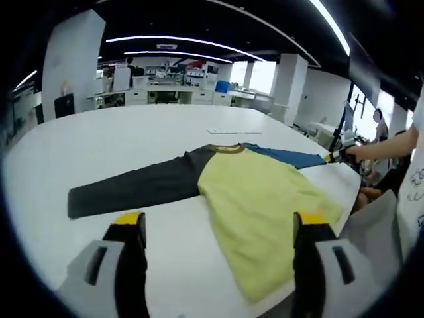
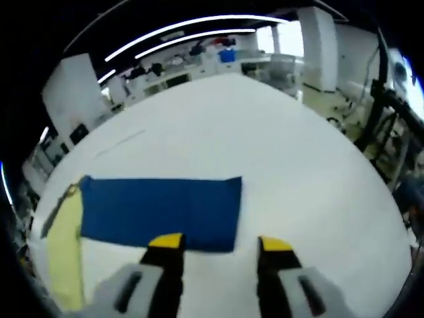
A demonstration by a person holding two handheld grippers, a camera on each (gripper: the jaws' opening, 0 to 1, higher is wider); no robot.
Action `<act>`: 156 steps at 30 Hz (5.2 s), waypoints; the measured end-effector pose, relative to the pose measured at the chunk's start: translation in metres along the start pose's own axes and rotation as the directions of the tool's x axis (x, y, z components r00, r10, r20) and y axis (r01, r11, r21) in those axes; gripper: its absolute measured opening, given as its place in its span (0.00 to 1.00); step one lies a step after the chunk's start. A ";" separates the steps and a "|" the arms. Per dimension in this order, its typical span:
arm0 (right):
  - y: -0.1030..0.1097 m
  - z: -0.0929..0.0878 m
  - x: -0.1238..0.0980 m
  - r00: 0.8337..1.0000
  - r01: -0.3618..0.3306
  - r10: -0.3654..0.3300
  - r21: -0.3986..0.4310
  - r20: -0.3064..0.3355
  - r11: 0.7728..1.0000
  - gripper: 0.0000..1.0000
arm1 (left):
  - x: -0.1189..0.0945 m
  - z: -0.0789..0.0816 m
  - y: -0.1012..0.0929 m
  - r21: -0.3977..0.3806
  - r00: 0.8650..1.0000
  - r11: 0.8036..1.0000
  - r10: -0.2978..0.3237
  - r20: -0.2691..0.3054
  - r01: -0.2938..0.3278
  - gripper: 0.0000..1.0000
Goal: Fold the garment on the visible template until the final outline fits inside the template.
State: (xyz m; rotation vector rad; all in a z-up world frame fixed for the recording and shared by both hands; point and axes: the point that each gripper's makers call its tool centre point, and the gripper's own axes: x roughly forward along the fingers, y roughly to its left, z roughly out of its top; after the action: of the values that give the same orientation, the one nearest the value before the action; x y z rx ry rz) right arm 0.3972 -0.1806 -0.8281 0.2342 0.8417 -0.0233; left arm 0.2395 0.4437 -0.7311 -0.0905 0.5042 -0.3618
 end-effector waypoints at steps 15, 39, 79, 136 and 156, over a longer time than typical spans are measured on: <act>-0.027 0.013 0.023 1.000 0.001 -0.003 -0.084 -0.022 0.996 0.00 | 0.001 -0.005 0.004 -0.040 1.000 0.999 0.006 -0.006 -0.007 0.88; 0.212 0.089 -0.023 0.896 -0.398 0.438 -0.306 0.072 0.865 0.00 | 0.007 -0.007 -0.020 -0.038 0.998 0.999 -0.024 0.052 0.026 0.88; 0.503 -0.010 -0.009 0.650 -0.736 0.730 -0.415 -0.212 0.535 0.00 | -0.012 -0.031 -0.028 -0.034 0.998 0.997 -0.062 0.031 0.063 0.88; 0.486 -0.088 -0.033 0.532 -0.786 0.751 -0.557 -0.391 0.267 0.71 | 0.003 -0.035 -0.020 -0.084 0.996 0.992 -0.091 0.010 0.091 0.87; 0.370 -0.039 -0.039 0.687 -0.668 0.695 -0.561 -0.212 0.489 1.00 | 0.023 -0.015 0.030 -0.034 0.995 0.994 -0.100 -0.013 0.099 0.87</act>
State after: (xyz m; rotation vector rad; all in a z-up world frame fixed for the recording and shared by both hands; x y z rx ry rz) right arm 0.3843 0.1854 -0.7511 -0.0575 0.6175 1.0058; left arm 0.2602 0.4636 -0.7598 -0.1458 0.5213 -0.4518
